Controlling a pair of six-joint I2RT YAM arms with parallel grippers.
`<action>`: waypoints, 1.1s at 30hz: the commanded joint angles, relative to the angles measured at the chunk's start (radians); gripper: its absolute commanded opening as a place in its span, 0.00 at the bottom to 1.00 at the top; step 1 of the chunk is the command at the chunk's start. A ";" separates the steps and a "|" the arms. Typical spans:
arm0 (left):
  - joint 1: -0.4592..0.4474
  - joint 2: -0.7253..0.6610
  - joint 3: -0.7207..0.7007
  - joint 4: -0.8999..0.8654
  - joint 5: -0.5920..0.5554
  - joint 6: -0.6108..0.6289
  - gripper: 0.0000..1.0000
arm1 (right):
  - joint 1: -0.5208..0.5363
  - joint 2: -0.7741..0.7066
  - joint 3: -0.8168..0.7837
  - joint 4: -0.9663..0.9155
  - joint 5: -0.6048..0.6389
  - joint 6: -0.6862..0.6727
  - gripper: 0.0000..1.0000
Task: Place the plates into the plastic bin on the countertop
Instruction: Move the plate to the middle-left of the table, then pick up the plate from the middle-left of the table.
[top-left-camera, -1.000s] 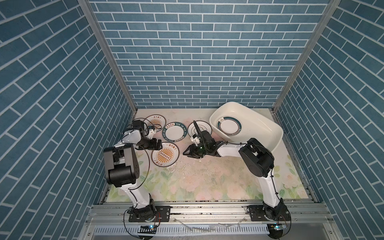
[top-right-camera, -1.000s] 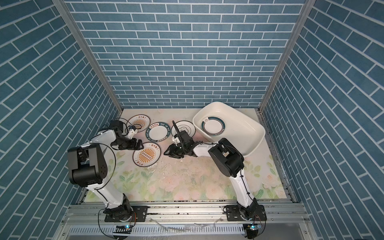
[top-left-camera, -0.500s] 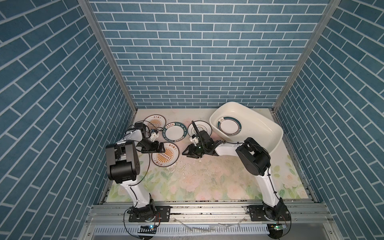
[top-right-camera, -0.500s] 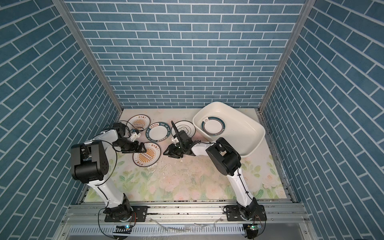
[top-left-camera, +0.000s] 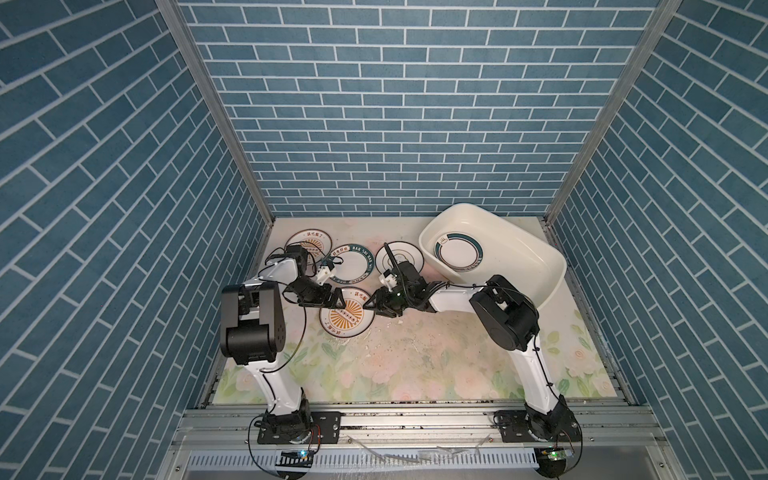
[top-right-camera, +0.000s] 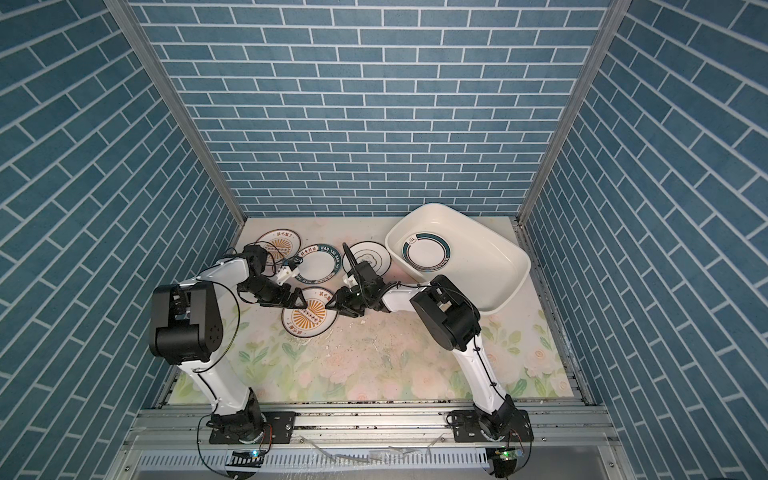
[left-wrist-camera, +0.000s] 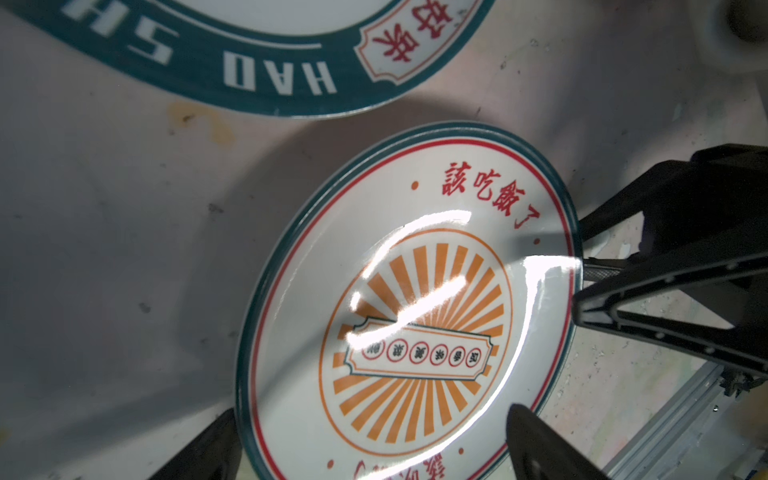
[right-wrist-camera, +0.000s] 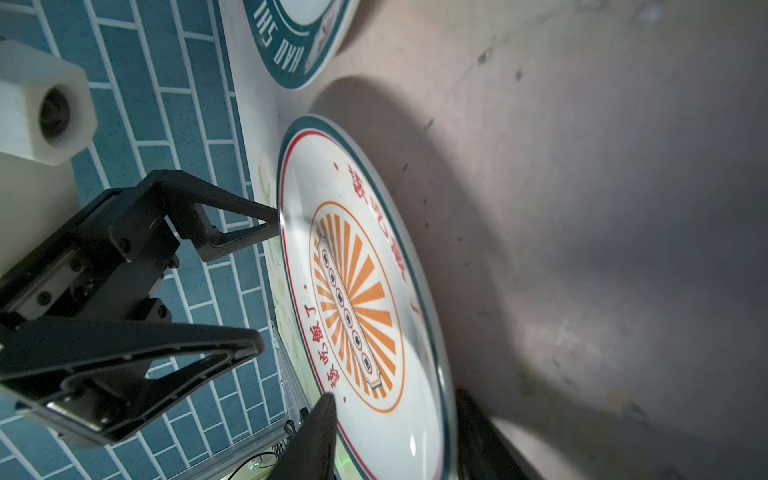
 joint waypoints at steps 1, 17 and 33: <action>-0.022 -0.015 -0.012 -0.027 0.033 0.005 0.99 | 0.008 0.015 -0.029 0.024 0.001 0.043 0.47; -0.019 -0.188 -0.082 -0.038 -0.079 0.024 1.00 | 0.006 0.017 -0.098 0.092 -0.008 0.077 0.47; -0.019 -0.105 -0.093 -0.068 -0.096 0.006 0.97 | 0.002 0.007 -0.095 0.088 -0.095 0.071 0.46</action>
